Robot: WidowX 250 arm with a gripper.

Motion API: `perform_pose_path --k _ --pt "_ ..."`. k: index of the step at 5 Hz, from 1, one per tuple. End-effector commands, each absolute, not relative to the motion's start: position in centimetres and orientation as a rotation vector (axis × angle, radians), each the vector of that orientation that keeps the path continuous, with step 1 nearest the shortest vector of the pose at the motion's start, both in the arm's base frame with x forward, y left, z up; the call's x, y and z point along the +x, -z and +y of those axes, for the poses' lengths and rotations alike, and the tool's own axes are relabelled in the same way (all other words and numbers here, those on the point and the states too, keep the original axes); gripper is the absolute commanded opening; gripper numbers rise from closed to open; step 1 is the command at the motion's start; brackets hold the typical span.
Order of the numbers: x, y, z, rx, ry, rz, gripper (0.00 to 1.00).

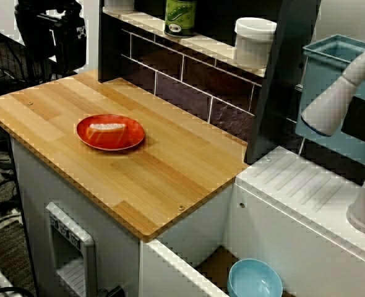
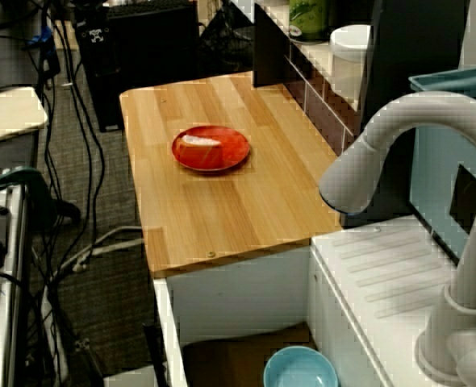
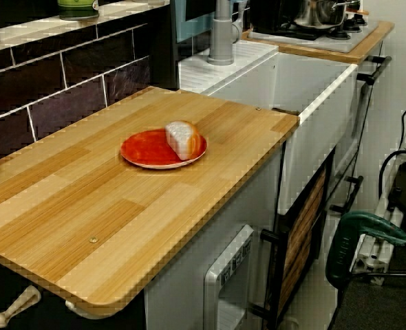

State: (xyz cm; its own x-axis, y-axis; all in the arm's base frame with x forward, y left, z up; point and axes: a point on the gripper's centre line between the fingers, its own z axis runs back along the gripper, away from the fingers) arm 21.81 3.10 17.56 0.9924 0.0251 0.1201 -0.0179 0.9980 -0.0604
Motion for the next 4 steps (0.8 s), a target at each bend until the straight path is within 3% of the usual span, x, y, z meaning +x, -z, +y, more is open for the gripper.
perform_pose_path --k 1,4 --pt "22.5 -15.3 5.1 -0.02 0.082 -0.167 1.0" --pt "24.8 -10.1 5.9 0.065 0.495 -0.236 1.0"
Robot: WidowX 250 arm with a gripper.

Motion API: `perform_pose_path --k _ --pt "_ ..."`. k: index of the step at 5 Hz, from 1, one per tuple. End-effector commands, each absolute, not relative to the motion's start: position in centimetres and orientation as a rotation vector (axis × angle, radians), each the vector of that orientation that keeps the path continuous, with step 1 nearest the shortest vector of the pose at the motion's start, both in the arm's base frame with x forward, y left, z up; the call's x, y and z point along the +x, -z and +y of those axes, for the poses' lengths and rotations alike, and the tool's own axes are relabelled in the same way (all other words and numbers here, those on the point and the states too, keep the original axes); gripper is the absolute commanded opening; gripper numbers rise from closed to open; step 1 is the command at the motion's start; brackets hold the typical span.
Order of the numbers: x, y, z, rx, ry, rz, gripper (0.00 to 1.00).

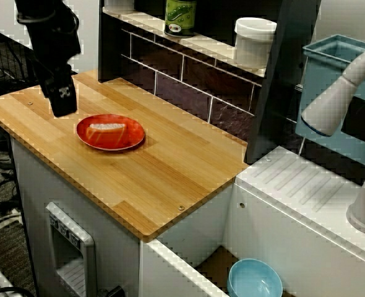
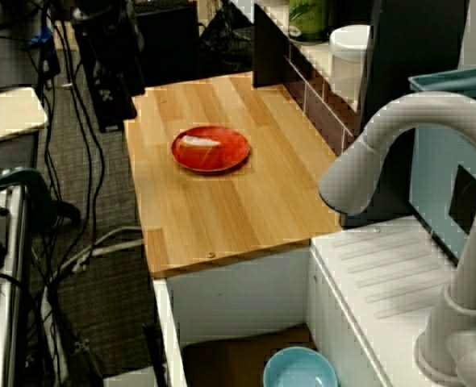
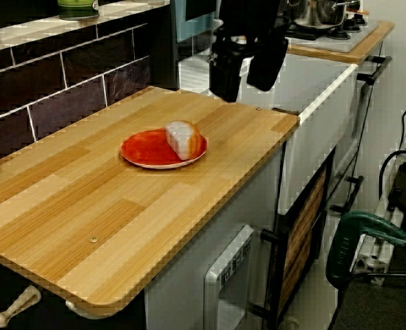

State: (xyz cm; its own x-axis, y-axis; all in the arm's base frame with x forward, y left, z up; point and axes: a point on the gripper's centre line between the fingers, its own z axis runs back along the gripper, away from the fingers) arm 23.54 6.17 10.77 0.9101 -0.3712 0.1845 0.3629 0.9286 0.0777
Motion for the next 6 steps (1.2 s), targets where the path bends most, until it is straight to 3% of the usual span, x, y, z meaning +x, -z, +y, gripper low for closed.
perform_pose_path --k 1,3,6 --pt "25.8 -9.5 5.2 0.096 0.65 -0.245 1.0" --pt "29.0 -8.8 5.7 0.115 0.79 -0.264 1.0" --pt "29.7 -8.5 6.0 0.111 0.771 -0.254 1.0"
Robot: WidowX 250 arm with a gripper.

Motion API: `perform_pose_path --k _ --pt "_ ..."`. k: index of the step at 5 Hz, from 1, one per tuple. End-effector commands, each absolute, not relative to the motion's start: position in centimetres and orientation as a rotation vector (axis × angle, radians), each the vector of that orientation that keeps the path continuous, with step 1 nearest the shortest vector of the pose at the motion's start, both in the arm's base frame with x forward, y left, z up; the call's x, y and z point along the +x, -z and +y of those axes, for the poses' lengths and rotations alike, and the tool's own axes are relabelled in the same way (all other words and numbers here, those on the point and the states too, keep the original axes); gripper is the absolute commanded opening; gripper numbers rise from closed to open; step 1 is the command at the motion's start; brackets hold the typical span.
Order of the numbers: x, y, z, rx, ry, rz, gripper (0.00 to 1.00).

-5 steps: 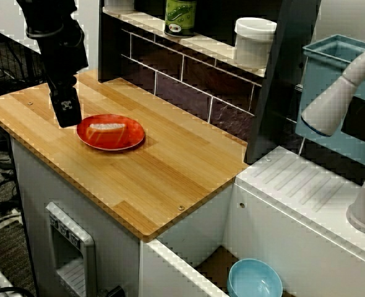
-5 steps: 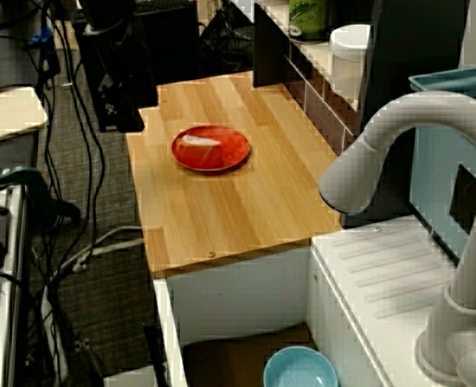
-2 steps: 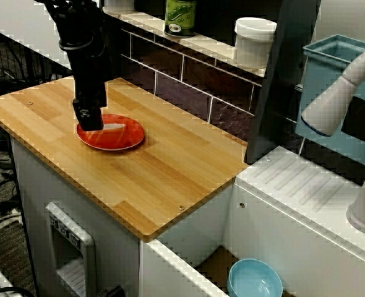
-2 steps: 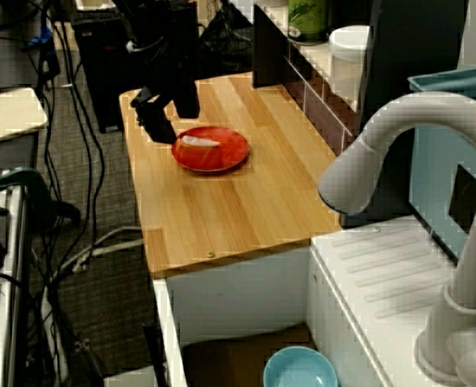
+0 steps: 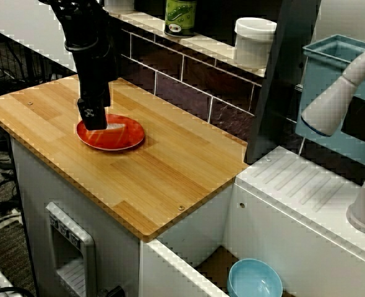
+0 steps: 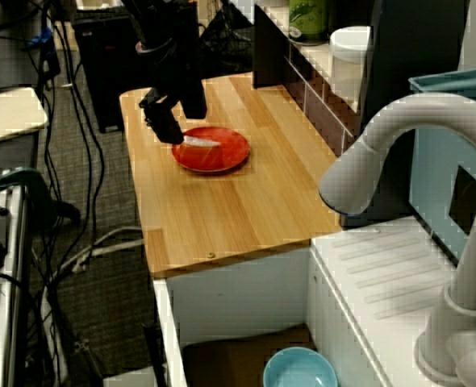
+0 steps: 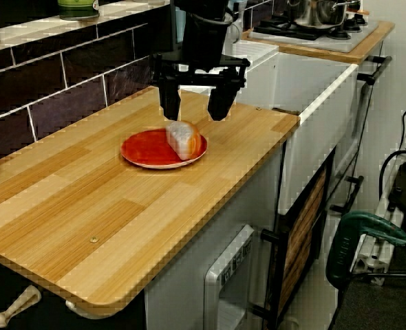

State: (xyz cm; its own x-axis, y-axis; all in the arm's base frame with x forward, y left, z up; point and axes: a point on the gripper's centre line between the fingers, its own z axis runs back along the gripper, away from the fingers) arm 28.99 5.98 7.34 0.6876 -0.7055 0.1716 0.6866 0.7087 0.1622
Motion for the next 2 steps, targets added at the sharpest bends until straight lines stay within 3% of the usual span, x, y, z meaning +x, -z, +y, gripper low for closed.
perform_pose_path --k 1,2 --pt "29.33 -8.49 5.91 0.109 0.762 -0.255 1.0" --pt "29.16 -7.83 5.74 0.113 0.743 -0.245 1.0"
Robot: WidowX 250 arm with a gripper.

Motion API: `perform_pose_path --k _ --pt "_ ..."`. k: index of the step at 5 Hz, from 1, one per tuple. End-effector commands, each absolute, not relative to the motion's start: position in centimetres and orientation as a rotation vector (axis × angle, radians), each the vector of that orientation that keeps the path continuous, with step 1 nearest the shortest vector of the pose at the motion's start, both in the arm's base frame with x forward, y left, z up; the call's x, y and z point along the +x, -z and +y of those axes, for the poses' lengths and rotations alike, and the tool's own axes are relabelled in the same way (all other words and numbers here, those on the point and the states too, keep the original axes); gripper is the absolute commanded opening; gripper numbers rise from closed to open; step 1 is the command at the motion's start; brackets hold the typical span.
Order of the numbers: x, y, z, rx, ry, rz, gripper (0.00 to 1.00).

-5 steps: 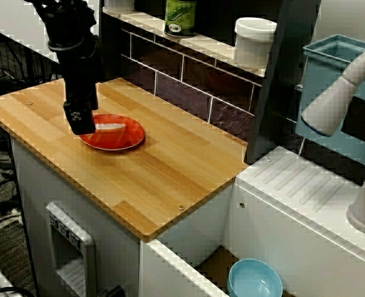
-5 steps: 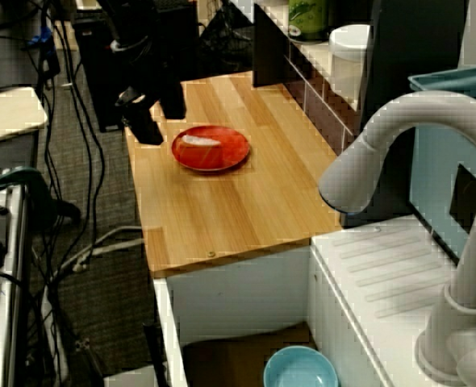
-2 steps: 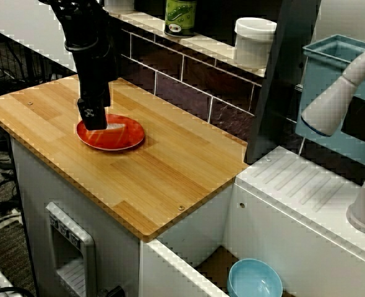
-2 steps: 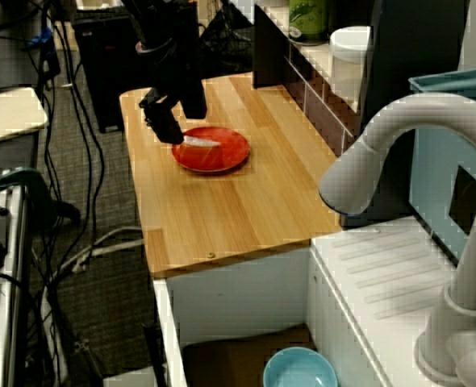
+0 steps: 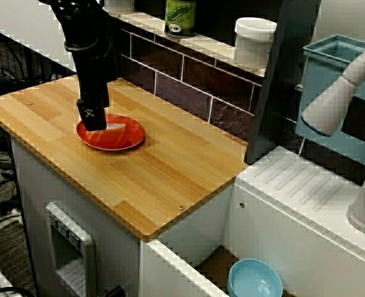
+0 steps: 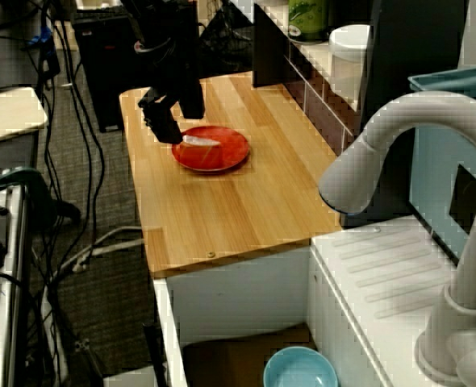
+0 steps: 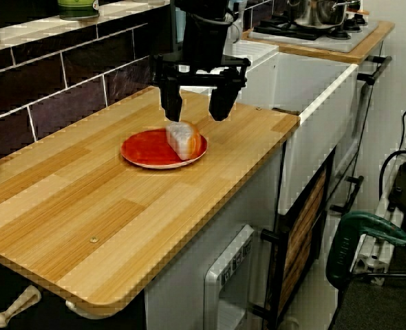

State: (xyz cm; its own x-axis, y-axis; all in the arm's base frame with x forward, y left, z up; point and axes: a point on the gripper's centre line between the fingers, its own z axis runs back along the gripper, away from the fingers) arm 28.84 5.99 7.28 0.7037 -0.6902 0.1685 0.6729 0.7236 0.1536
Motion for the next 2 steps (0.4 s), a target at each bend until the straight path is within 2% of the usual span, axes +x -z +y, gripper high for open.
perform_pose_path --k 1,2 --pt "29.44 -7.13 5.49 0.124 0.723 -0.239 1.0" --pt "29.86 -6.83 5.35 0.122 0.703 -0.232 1.0"
